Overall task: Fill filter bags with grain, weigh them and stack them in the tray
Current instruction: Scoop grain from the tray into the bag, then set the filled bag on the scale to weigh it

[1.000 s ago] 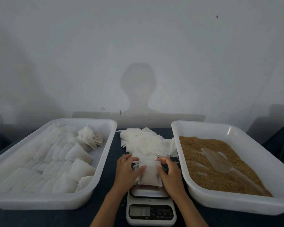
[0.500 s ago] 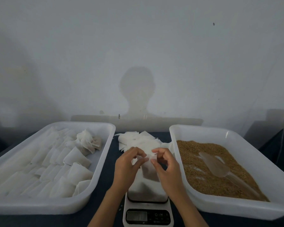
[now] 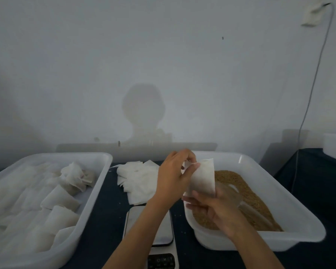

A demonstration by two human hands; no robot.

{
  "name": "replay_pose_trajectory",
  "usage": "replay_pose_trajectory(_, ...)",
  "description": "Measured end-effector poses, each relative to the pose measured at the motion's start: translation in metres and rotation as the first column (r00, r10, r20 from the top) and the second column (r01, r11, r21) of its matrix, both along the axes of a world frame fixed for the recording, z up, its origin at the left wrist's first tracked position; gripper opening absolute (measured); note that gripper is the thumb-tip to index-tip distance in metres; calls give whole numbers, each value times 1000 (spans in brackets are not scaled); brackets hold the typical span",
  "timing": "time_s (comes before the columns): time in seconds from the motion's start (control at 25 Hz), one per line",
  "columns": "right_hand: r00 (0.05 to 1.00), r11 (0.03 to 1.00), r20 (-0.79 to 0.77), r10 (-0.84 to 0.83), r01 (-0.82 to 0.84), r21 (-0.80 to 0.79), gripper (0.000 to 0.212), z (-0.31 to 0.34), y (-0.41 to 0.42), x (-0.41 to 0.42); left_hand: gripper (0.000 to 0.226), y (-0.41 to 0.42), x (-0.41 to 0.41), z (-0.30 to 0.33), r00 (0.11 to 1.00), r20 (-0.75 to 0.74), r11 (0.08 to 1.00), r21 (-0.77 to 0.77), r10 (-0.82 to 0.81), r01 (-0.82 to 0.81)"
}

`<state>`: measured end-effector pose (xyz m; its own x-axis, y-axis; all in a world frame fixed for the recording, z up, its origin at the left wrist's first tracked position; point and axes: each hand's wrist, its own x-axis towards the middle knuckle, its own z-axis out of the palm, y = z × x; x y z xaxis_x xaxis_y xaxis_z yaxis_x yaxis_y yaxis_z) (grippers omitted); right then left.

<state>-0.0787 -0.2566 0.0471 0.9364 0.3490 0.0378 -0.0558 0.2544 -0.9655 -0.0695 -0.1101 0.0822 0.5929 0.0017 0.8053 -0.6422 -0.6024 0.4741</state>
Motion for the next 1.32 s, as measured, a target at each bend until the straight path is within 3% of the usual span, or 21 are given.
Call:
replay_pose_trajectory(0.2,964,964,81,-254,259,-65,45,1,-53,6,9,-39,16,-12,989,-117,984,-158,-95,76)
replay_pose_trajectory(0.32,959,928,149,-241,273,-254,44,-2,-81,9,11,-47,23,-31,965,-234,985,-146,-121,88)
replay_pose_trajectory(0.48,968,882,175,-181,239,-406,40,-2,-101,12,9,-50,27,-48,886,-372,959,-164,-276,230)
replay_pose_trajectory(0.6,973,875,169,-158,217,-433,31,-2,-108,16,15,-53,29,-51,854,-419,952,-143,-307,272)
replay_pose_trajectory(0.8,963,844,210,-170,252,-474,21,-3,-116,19,22,-59,33,-48,853,-480,979,-93,-205,183)
replay_pose_trajectory(1.04,929,819,324,-176,321,-475,19,-8,-118,21,21,-57,35,-53,757,-589,957,-121,-282,263)
replay_pose_trajectory(1.32,940,830,310,-141,283,-480,26,-14,-123,26,22,-58,33,-53,736,-608,951,-122,-297,284)
